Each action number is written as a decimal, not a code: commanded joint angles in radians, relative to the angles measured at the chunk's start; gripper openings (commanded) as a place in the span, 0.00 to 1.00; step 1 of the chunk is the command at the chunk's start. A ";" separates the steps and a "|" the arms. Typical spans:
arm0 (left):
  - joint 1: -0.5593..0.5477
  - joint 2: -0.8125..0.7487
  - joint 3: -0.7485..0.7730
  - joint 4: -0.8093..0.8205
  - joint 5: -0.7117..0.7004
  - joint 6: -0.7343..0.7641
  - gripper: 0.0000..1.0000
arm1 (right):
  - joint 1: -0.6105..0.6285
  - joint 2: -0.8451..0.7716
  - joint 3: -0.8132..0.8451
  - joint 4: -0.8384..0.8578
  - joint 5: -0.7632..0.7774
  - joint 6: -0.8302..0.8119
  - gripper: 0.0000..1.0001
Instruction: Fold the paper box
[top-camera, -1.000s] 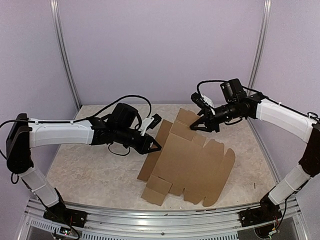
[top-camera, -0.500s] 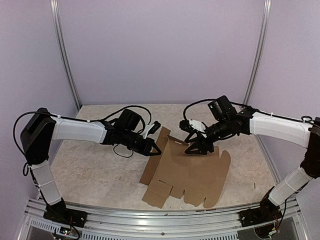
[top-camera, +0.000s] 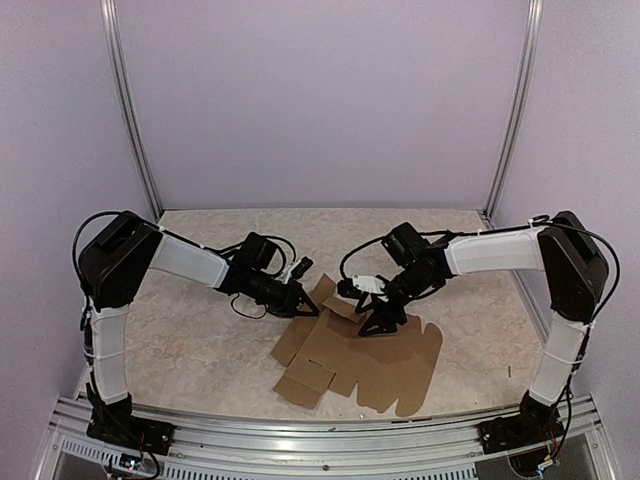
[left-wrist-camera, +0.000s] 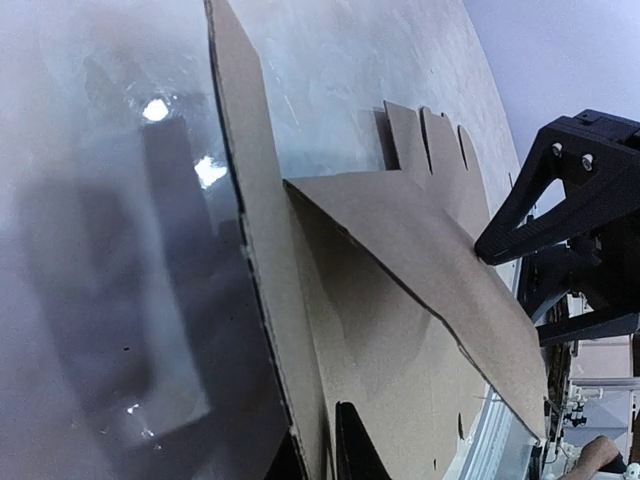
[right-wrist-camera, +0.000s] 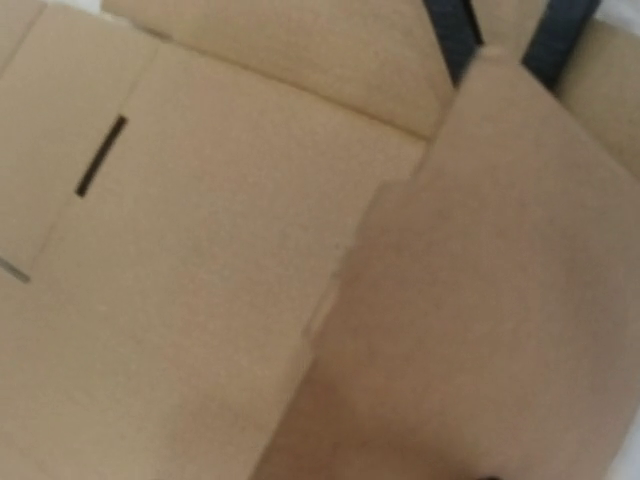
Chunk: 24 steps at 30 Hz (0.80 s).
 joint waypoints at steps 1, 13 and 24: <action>0.013 0.028 0.034 0.066 0.050 -0.019 0.11 | 0.016 0.062 0.038 -0.037 -0.006 -0.047 0.66; 0.083 -0.152 -0.007 -0.008 -0.098 0.006 0.40 | 0.043 0.190 0.083 -0.121 -0.006 -0.075 0.67; -0.047 0.010 0.127 0.011 -0.020 -0.095 0.12 | 0.035 0.197 0.094 -0.136 -0.023 -0.046 0.69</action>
